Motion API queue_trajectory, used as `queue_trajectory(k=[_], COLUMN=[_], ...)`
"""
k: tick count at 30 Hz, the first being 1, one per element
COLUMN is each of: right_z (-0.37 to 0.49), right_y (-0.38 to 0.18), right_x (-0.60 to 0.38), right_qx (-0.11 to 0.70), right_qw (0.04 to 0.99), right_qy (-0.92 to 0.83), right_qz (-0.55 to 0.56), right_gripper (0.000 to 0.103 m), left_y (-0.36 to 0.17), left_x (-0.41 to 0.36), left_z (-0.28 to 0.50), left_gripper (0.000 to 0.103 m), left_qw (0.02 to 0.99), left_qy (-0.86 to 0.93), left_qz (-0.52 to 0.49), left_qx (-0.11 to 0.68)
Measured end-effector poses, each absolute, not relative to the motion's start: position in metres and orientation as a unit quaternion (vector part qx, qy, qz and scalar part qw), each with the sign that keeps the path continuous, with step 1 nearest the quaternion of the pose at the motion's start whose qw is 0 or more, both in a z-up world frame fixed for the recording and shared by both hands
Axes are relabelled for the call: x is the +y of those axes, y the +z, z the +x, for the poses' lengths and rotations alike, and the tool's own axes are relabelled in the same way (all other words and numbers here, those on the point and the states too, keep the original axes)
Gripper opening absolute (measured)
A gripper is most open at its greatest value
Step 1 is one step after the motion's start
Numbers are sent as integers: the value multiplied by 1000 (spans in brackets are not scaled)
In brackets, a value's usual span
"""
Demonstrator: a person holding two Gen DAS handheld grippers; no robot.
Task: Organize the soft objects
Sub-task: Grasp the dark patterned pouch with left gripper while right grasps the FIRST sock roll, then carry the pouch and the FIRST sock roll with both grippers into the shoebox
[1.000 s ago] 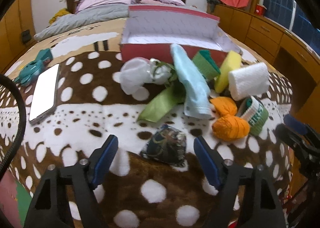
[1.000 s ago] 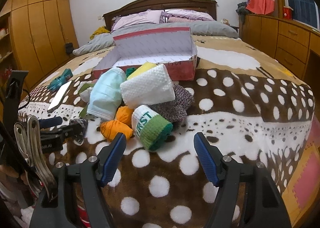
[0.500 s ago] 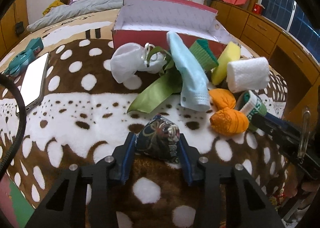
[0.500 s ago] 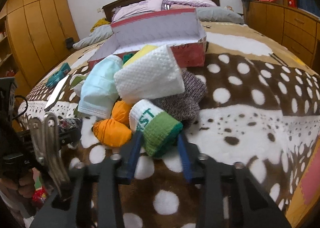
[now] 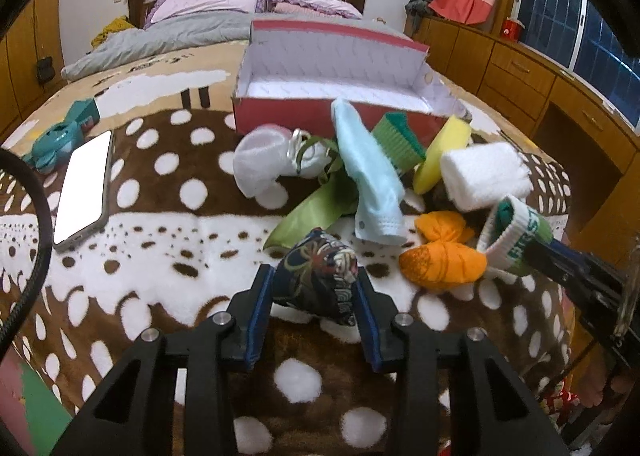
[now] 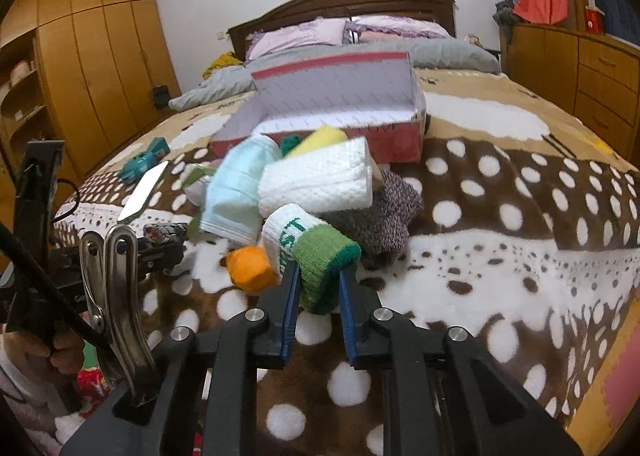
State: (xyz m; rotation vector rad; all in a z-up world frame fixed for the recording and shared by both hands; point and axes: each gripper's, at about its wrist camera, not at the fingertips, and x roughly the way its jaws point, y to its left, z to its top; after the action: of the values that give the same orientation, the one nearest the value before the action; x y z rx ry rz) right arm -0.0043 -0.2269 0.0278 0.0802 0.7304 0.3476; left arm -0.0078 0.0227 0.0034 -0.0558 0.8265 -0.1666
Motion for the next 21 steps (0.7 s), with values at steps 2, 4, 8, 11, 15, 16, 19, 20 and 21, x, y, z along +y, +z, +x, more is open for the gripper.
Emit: queue_trajectory(k=[2,4,8,11,15,16,19,20,21], right_z=[-9,-12,-14,-15,-13,-12,-7,-5,-3], right_y=[34,40,52,59,65,67,73,75,76], right_x=[-227,-227,-227,-223,-220,-220,-221,-221,-221], right_qx=[347,338,329,321,317,316,313,313,313], right_qw=[921,924,925,927,927,927,928,928,928], right_qy=[172,175,186,190,198,200,200,200,200], right_qz=[37,35,41,33,30,31,30,30,30], right_gripper=[20,20,20,20,20,20,20,20,20], left_y=[8,12,23,31,40,43,51,54,56], left_x=[22,22,21,21,21,20,19,20,20], left_z=[-9,-9,-7,-4,1,3,10,13,16], left_gripper=[41,41,41,41,41,41,41,41,41], left_qw=[914,916,919,921,923,923,925,925,925], left_qy=[-81,-83,-87,-92,-97,-97,-99,-100,-101], left_qz=[-27,-28,-29,-33,-36,-36,-36,-37,-38], left_qx=[396,392,382,377,372,370,365,364,364])
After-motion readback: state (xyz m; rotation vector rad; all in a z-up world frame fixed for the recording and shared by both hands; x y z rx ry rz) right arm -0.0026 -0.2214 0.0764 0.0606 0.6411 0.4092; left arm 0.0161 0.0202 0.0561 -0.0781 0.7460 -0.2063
